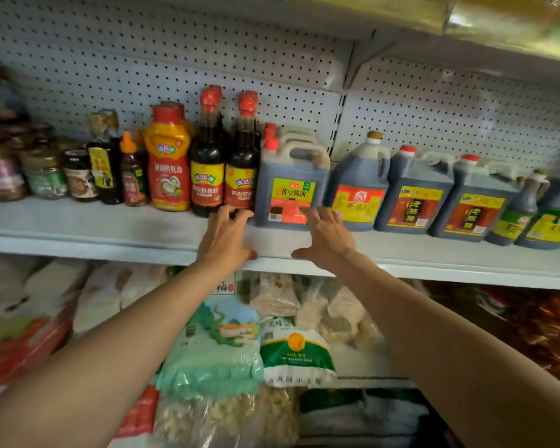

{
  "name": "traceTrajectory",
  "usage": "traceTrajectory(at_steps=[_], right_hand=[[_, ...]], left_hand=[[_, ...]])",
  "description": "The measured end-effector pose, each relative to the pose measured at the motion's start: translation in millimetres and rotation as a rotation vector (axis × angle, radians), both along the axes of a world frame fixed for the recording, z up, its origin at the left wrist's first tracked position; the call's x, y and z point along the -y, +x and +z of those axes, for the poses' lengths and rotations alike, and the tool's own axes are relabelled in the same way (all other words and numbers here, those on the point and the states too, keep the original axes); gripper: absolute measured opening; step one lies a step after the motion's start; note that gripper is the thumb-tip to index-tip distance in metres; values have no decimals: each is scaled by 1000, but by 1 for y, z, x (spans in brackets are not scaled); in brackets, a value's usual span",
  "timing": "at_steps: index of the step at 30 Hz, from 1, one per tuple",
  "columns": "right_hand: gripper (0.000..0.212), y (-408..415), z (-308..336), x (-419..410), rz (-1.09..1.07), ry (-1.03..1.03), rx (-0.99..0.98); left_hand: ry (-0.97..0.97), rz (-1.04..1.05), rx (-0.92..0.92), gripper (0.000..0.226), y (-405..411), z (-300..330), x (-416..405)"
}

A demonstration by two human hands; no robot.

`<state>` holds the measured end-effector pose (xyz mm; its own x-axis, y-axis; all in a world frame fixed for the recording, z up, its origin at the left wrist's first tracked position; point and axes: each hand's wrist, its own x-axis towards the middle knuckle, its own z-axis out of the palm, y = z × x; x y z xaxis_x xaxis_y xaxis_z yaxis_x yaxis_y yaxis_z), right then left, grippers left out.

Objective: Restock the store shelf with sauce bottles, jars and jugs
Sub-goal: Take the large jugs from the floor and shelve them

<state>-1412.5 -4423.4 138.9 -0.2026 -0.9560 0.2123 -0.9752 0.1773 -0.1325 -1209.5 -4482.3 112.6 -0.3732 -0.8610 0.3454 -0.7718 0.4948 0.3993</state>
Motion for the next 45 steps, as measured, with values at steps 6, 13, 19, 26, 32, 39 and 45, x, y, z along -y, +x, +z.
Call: traceTrajectory(at_steps=[6,13,19,26,32,39,45], right_hand=[[102,20,-45,-32,209,121,1],[87,50,-123,-62,458,177,-60],[77,77,-215,-72,422,279,56],[64,98,-375,-96,160,548,241],[55,104,-527,-125,-67,713,421],[42,101,-698,-137,-203,799,593],[46,104,-813,-128,-157,787,725]], left_hand=[[95,152,41,74,20,-47,-48],[295,258,114,84,44,-130,-90],[491,194,184,77,86,-209,-91],[746,89,161,73,130,-352,-88],[945,72,92,66,140,-504,-112],[1080,86,96,68,140,-674,-128],[1171,29,-24,72,113,-794,-129]])
